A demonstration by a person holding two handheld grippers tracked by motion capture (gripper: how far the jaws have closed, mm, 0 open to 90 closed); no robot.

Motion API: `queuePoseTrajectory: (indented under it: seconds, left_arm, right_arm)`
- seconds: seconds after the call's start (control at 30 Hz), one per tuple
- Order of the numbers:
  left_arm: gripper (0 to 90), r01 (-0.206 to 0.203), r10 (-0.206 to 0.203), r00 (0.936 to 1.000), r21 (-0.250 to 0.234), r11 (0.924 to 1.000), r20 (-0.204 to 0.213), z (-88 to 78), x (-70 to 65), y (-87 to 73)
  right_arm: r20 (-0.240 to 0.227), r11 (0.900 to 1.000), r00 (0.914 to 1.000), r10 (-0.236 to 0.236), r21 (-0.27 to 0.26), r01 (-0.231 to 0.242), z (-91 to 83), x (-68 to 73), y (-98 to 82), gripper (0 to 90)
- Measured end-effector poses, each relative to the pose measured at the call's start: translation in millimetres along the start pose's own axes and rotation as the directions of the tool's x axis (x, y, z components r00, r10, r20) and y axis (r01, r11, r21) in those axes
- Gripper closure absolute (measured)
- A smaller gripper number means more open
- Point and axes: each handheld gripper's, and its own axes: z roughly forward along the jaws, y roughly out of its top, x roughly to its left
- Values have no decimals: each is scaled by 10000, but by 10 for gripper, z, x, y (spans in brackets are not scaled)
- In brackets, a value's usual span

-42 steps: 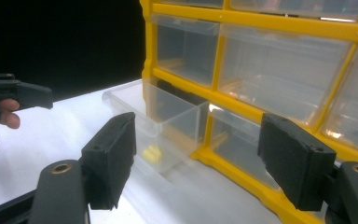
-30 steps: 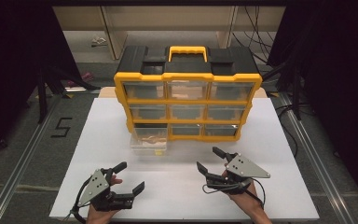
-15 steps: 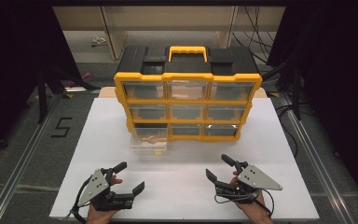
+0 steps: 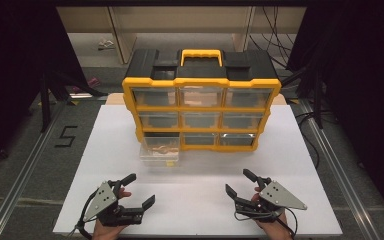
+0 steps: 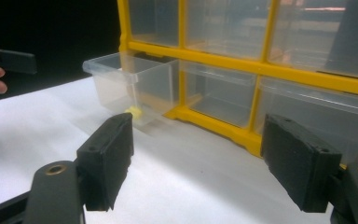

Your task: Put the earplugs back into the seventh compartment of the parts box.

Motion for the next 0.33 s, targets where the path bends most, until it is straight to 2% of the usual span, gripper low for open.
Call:
queuePoseTrajectory:
  seconds: [0.07,0.33]
  left_arm:
    - [84,-2,2,10000,6,10000,6,4,-3,0]
    - [84,-14,14,10000,21,10000,-5,6,-2,-1]
  right_arm:
    - [-41,10000,9999,93,-25,-93,-1,-11,-5,261]
    - [-178,10000,9998,-83,-10,83,24,26,-20,258]
